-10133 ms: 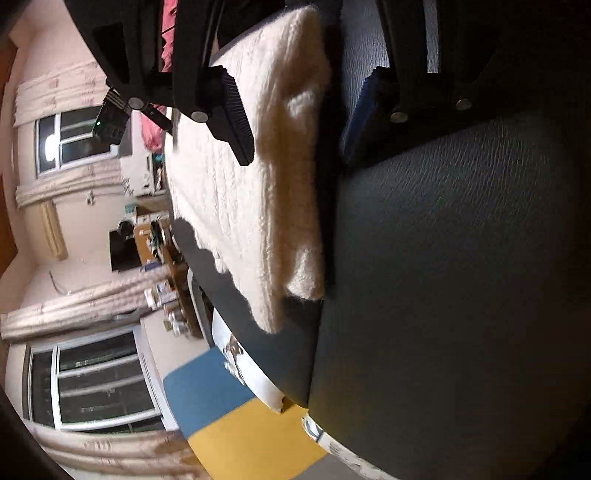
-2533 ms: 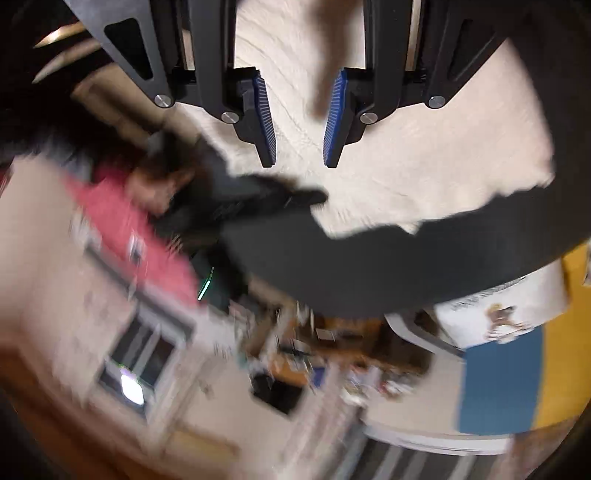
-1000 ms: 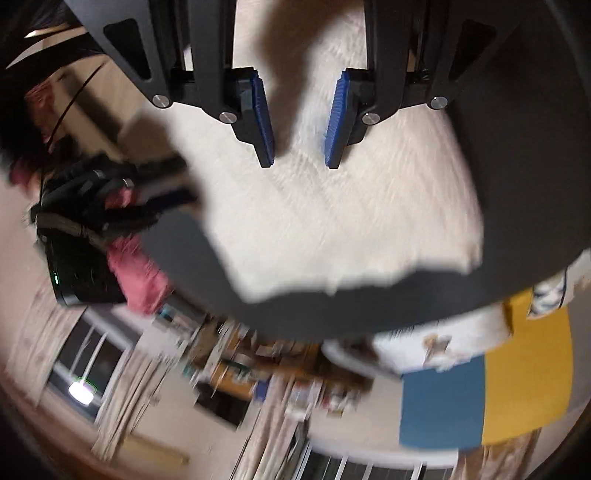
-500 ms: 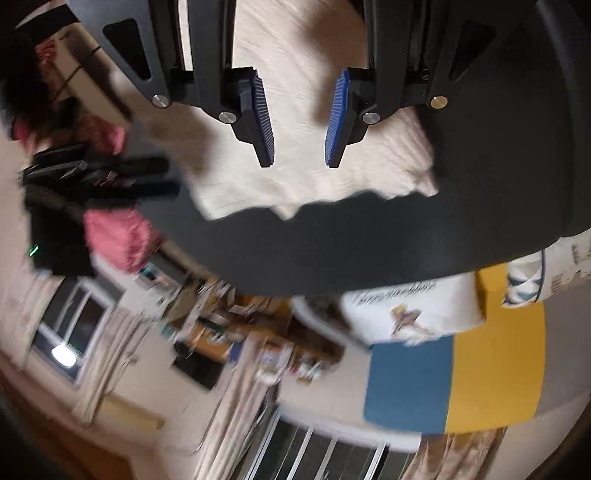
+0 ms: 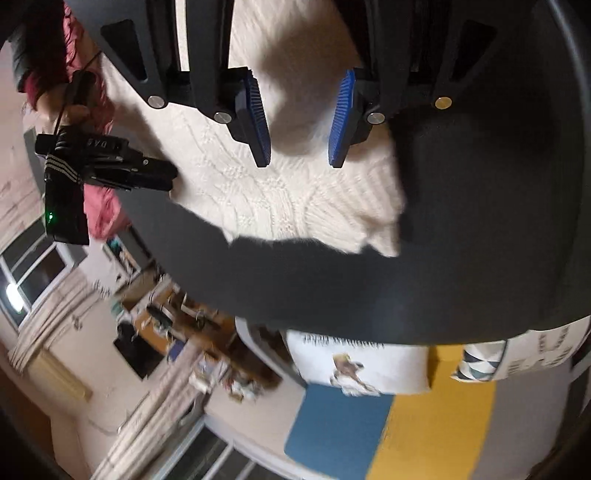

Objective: Fold clothes

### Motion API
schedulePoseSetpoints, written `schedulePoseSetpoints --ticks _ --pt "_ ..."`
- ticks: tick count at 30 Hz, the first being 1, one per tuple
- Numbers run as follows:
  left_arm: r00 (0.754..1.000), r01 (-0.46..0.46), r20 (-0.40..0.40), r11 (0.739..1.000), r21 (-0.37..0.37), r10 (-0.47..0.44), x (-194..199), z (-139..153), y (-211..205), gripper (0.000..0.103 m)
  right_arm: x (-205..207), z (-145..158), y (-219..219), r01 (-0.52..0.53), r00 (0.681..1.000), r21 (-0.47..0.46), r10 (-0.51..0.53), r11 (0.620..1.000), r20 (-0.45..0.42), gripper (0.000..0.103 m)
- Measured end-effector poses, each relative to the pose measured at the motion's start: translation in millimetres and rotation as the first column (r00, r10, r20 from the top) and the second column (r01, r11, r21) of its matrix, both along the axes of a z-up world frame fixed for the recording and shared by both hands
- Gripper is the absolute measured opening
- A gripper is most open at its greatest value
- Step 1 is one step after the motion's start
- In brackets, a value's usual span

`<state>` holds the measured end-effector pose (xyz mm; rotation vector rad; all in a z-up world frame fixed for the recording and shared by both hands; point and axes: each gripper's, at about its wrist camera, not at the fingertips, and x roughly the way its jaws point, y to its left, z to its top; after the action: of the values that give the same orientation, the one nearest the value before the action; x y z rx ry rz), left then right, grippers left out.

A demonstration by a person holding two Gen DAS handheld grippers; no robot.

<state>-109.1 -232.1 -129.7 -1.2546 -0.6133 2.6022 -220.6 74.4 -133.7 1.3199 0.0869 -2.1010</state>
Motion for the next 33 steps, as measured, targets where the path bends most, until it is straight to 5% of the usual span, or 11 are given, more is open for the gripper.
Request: schedulePoseSetpoints --ticks 2,3,5,7,14,20,24,27,33 --pt "1.0 0.003 -0.003 0.993 0.118 -0.002 25 -3 -19 0.036 5 11 16 0.022 0.999 -0.111 -0.019 0.994 0.026 0.048" --pt "1.0 0.006 -0.004 0.983 0.183 -0.005 38 -5 -29 0.038 7 13 29 0.041 0.997 -0.189 -0.03 0.981 0.065 0.061" --pt "0.999 -0.011 0.034 0.945 0.327 0.0 53 -17 -51 0.045 14 11 60 0.096 0.986 -0.332 -0.045 0.938 0.16 0.078" --pt "0.997 -0.04 0.072 0.897 0.44 0.009 62 -34 -65 0.049 23 0 90 0.159 0.965 -0.415 -0.054 0.896 0.255 0.08" --pt "0.983 -0.124 0.18 0.782 0.611 0.015 67 -75 -78 0.055 34 -53 123 0.313 0.877 -0.398 -0.102 0.862 0.469 0.085" --pt "0.984 -0.105 0.175 0.77 0.629 -0.008 39 -72 -69 0.057 27 -69 92 0.291 0.857 -0.41 -0.044 0.865 0.513 0.094" --pt "0.984 -0.064 0.172 0.786 0.615 -0.054 20 -70 -58 0.057 22 -72 73 0.257 0.856 -0.405 -0.012 0.877 0.518 0.103" --pt "0.973 -0.039 0.207 0.813 0.581 -0.101 5 -76 -45 0.059 17 -72 62 0.231 0.855 -0.39 0.005 0.891 0.518 0.103" --pt "0.967 -0.02 0.218 0.82 0.572 -0.128 -8 -80 -27 0.064 6 -75 50 0.218 0.849 -0.382 0.019 0.898 0.528 0.103"
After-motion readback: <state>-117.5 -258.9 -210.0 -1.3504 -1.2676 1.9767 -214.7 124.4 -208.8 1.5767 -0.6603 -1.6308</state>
